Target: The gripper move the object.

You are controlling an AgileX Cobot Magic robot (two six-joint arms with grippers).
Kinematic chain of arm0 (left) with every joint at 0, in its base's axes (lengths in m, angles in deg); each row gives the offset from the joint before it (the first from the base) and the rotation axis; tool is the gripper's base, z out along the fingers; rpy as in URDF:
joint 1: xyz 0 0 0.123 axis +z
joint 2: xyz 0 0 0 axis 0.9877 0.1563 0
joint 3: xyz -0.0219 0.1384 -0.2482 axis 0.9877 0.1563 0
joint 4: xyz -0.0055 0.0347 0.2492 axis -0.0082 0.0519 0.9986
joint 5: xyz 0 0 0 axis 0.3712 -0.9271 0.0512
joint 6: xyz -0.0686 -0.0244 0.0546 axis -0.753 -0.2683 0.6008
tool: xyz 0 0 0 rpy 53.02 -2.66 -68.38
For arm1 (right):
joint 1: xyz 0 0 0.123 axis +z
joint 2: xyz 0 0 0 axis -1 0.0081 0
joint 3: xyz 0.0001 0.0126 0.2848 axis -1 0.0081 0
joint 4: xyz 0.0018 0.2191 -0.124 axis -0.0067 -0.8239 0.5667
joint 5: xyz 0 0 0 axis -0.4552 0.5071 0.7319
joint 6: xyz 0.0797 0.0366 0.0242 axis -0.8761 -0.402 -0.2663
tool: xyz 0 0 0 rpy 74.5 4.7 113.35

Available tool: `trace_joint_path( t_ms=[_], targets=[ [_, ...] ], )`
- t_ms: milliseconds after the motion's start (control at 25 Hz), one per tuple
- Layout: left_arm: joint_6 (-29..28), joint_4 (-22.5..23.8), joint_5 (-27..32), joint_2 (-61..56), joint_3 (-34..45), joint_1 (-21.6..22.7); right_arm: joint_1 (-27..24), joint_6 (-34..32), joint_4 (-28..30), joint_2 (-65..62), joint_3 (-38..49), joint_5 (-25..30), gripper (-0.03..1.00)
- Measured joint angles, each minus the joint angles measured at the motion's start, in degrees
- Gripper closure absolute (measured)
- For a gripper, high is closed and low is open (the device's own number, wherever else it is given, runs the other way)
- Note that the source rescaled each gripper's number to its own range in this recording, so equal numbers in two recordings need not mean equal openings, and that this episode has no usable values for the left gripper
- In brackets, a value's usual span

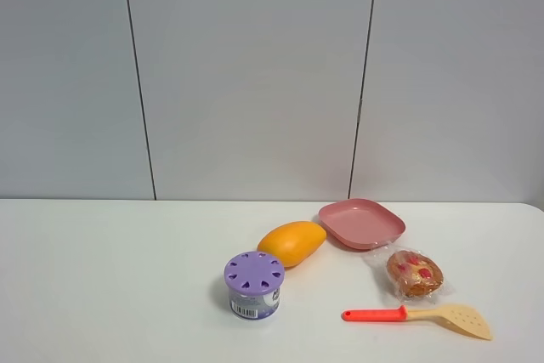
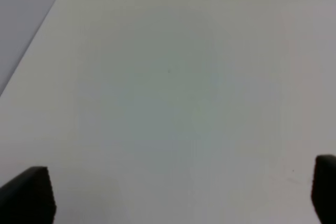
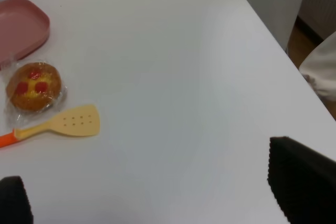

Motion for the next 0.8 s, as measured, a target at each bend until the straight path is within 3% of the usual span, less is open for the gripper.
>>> trace_joint_path(
  t_ms=[800],
  targets=[
    [0.0, 0.0, 0.0, 0.0, 0.0, 0.0, 1.9, -0.1, 0.4, 0.0, 0.6, -0.6, 0.19]
  ],
)
